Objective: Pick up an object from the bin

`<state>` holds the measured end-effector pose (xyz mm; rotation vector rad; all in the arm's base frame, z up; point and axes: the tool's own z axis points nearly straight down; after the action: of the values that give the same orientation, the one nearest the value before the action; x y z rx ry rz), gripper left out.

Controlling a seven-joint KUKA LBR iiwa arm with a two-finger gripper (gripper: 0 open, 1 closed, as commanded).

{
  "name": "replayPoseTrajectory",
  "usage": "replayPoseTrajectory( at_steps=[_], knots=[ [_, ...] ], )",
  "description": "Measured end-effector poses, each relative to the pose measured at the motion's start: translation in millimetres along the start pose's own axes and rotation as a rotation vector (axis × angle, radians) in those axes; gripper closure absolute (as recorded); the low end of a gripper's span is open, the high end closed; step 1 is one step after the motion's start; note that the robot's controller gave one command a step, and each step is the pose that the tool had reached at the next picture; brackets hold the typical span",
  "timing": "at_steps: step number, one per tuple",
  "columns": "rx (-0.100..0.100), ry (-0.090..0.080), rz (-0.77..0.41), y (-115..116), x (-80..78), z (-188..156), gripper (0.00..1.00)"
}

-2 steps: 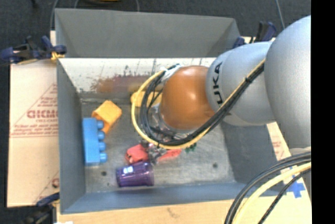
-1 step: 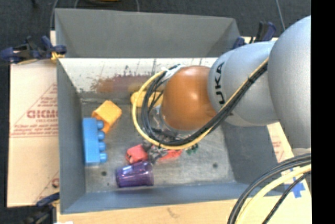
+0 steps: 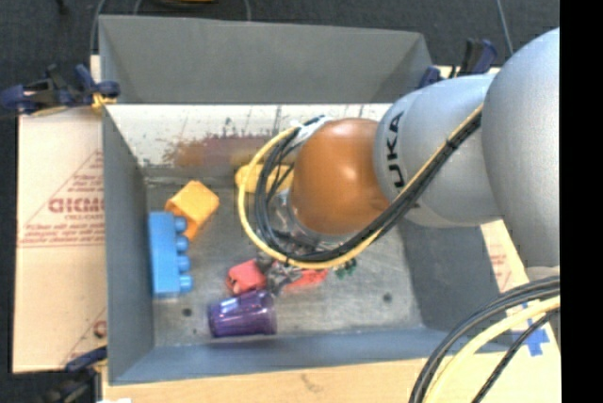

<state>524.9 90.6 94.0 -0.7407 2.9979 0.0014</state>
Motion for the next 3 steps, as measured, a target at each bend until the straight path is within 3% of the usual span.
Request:
replayPoseTrajectory(
  at_steps=[3],
  knots=[
    [0.0, 0.0, 0.004, 0.0, 0.0, 0.0, 1.0]
  ],
)
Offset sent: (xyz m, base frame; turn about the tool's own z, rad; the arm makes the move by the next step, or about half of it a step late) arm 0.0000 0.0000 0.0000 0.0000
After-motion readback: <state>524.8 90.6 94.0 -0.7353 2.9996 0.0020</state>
